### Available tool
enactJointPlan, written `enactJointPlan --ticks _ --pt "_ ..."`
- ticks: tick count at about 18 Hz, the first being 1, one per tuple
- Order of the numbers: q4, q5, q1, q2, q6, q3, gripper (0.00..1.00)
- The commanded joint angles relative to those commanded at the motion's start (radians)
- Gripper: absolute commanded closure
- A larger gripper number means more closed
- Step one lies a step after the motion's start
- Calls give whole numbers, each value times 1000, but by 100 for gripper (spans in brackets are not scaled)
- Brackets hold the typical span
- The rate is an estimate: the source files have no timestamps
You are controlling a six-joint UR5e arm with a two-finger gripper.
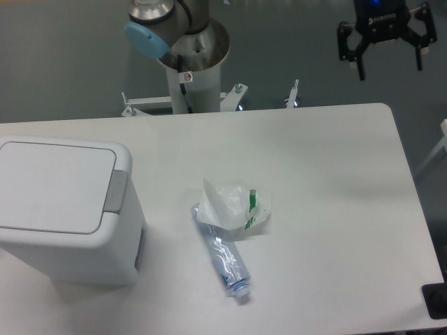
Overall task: Open the trash can
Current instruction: 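Move the open gripper down toward the table center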
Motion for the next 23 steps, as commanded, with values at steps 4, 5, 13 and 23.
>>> enactJointPlan --ticks 4,5,13,23 --pt "-5 0 -2 3 -9 2 0" --pt "-5 -2 -3 5 -12 2 0" --pt "-5 -3 -159 11 -410 9 0" --pt "-5 -23 -443 -54 -937 66 0"
